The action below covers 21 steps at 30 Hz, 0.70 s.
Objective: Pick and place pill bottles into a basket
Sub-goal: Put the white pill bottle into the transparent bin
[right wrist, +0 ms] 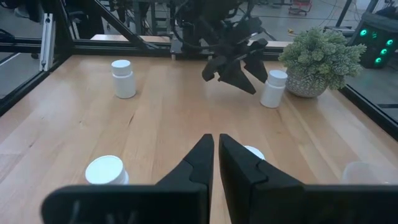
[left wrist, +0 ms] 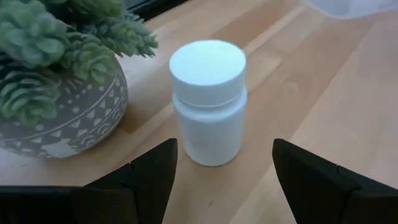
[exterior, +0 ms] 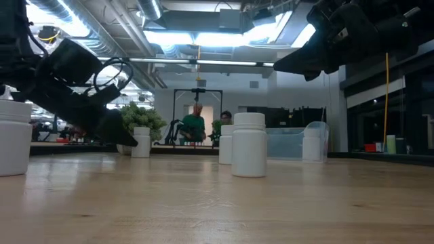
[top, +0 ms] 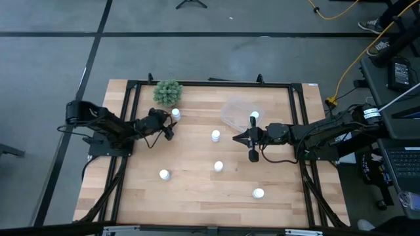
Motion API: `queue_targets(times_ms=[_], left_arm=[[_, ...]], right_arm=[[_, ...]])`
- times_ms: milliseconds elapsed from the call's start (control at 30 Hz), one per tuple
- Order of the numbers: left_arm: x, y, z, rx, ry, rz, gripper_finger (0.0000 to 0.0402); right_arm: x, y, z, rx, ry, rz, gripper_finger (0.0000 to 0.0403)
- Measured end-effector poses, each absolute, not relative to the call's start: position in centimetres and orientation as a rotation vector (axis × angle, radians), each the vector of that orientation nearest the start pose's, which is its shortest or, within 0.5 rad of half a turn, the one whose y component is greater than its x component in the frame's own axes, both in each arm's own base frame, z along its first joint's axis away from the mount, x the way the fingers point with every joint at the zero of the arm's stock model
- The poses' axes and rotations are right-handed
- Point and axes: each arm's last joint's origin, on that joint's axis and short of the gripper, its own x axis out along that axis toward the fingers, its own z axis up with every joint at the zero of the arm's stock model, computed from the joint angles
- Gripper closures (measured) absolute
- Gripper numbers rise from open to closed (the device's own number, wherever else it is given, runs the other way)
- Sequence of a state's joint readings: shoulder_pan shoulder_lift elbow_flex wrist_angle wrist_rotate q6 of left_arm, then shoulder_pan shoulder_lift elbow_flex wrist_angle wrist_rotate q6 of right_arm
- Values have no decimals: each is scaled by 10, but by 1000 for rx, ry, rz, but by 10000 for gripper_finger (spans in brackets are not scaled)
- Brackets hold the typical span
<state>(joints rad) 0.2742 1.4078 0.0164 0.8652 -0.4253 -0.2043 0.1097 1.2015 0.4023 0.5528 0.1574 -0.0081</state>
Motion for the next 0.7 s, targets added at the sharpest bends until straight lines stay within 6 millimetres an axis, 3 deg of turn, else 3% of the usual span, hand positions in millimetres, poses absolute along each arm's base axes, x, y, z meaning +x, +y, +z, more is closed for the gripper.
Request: queue_targets(times_ms=[467, 700], left_arm=[[177, 75, 75, -106, 556, 737, 144], [179, 82, 71, -105, 528, 745, 144]], right_arm=[[231, 21, 193, -39, 240, -46, 373], [231, 21, 193, -40, 240, -47, 373]])
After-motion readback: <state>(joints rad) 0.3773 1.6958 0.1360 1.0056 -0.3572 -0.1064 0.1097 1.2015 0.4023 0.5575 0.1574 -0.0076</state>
